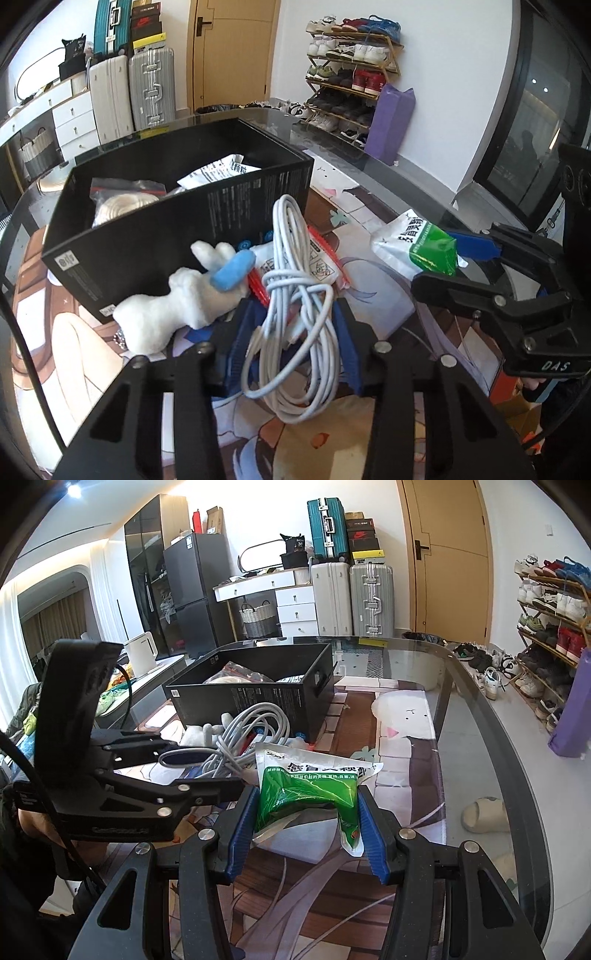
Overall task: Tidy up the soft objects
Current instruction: 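Grasp the coiled white cable with the left gripper, then carry the white cable with left gripper while right gripper carries green packet toward box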
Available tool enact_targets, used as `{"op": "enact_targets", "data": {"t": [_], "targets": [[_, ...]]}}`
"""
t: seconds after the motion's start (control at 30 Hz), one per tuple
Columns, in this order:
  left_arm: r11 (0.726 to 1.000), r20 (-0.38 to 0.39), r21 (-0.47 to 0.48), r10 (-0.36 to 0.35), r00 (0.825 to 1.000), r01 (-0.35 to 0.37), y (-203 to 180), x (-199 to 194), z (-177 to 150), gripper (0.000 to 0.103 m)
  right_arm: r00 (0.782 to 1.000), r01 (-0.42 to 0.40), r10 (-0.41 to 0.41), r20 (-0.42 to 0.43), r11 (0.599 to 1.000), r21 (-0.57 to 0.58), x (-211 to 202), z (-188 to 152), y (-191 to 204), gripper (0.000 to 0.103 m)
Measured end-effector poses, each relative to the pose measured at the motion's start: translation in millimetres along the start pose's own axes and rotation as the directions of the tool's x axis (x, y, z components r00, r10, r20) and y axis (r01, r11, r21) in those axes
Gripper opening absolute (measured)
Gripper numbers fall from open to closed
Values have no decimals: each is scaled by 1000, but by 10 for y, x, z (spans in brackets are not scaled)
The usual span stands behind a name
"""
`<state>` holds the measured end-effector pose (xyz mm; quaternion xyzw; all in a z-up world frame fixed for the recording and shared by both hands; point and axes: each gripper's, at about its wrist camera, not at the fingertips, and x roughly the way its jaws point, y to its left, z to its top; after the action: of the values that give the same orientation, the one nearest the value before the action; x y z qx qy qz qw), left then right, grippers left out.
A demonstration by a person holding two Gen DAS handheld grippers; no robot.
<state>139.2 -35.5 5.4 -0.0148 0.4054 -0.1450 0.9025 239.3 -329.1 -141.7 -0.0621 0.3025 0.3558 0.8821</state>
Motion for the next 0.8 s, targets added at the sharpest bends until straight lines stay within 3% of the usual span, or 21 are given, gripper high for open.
{"op": "enact_targets", "data": {"t": [0.8], "targets": [[995, 153, -86, -34, 988, 47, 259, -601, -273, 36, 997, 10, -7, 77, 999, -37, -239, -26, 309, 53]]}}
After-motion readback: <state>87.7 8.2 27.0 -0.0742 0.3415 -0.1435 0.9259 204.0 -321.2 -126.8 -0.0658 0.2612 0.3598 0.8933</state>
